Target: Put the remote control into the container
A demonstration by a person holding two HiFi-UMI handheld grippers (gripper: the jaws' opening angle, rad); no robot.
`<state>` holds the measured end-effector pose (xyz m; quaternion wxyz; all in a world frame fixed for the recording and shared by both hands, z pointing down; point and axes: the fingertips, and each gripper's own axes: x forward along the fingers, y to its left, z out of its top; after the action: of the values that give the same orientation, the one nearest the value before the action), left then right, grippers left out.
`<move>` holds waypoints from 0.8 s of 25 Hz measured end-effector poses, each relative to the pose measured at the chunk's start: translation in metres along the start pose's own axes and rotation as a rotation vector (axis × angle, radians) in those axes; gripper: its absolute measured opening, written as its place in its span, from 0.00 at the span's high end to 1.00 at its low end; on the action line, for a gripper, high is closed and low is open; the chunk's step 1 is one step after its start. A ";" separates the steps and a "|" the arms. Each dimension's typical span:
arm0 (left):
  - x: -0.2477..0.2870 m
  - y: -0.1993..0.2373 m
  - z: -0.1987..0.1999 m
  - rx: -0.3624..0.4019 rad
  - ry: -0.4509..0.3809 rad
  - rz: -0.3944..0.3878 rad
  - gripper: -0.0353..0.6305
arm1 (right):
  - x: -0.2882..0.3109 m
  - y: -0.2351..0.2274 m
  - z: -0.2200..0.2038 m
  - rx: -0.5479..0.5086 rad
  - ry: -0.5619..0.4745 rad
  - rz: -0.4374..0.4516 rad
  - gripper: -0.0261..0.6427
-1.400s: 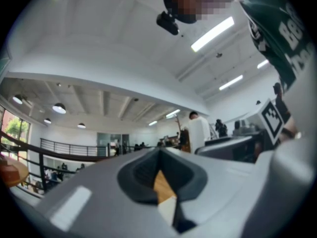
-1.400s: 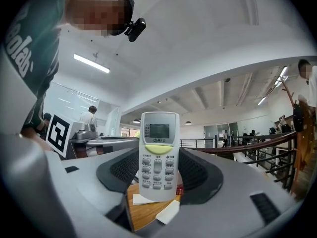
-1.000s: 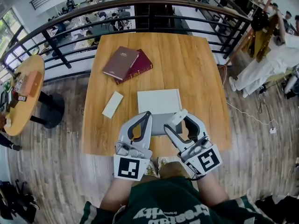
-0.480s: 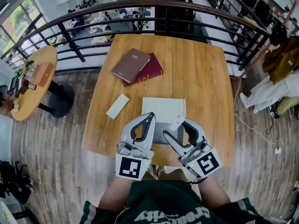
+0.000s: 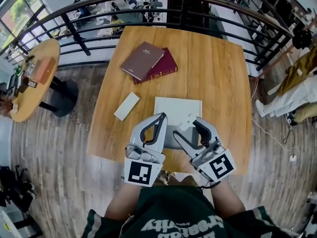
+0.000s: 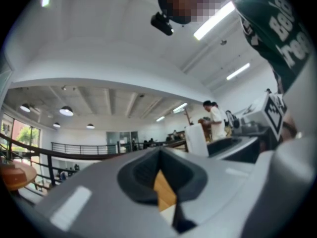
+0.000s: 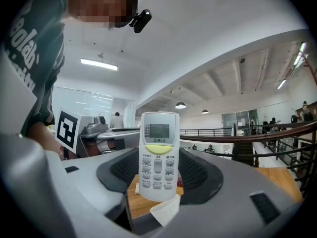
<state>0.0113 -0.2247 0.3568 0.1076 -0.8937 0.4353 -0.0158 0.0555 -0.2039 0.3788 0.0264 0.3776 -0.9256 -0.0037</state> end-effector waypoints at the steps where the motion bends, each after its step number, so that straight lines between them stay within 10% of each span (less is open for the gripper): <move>1: -0.001 0.002 -0.003 0.001 0.002 -0.003 0.96 | 0.003 0.001 -0.003 -0.003 0.013 0.001 0.57; 11: -0.004 0.016 -0.019 -0.021 0.010 -0.021 0.96 | 0.033 0.008 -0.049 -0.037 0.265 0.037 0.57; 20: -0.011 0.019 -0.039 -0.210 -0.001 -0.034 0.96 | 0.038 0.018 -0.115 -0.143 0.523 0.093 0.57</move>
<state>-0.0152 -0.2344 0.3917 0.0133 -0.9074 0.4191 0.0283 0.0214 -0.2165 0.4963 0.2914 0.3199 -0.9010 0.0299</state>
